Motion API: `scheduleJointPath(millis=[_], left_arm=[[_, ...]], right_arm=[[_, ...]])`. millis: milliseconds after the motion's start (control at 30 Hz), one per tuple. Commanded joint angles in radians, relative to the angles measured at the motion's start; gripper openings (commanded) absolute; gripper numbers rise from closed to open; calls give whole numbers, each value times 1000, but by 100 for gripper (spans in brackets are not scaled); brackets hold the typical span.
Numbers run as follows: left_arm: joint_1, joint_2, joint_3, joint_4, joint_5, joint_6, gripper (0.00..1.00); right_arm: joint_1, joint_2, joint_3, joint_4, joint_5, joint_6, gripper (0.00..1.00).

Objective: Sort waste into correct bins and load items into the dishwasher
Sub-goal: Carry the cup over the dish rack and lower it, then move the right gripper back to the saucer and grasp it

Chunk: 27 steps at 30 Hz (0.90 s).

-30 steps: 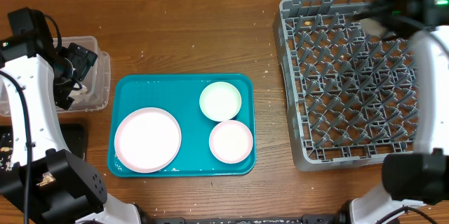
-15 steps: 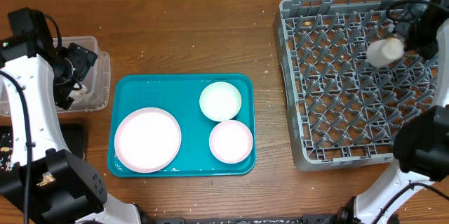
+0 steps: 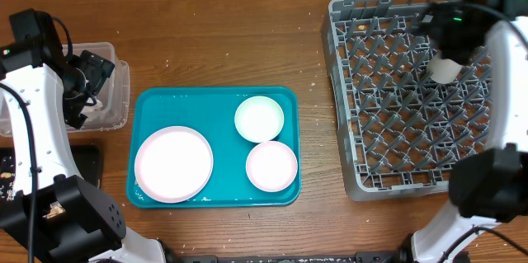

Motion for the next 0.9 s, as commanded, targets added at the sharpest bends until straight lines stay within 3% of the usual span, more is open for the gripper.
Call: scheduleJointPath(millis=[0,100,333,600,867], left_arm=[[0,-1,20,1,-14,-3,100],[0,-1,19,1,-15,-3,100],[0,-1,20,1,-15,-3,100],[0,-1,19,1,-14,-3,100],[0,-1,19,1,-15,-3,100]], right_arm=[[275,-51,-2,17,-67,-47,84],[502,-21,-49,95,-2,-47,85],[789,116,-72,171,87,-24,82],[938,272,-72,233,95,-68,80],[1009,390,-72,265,260,-72,80]])
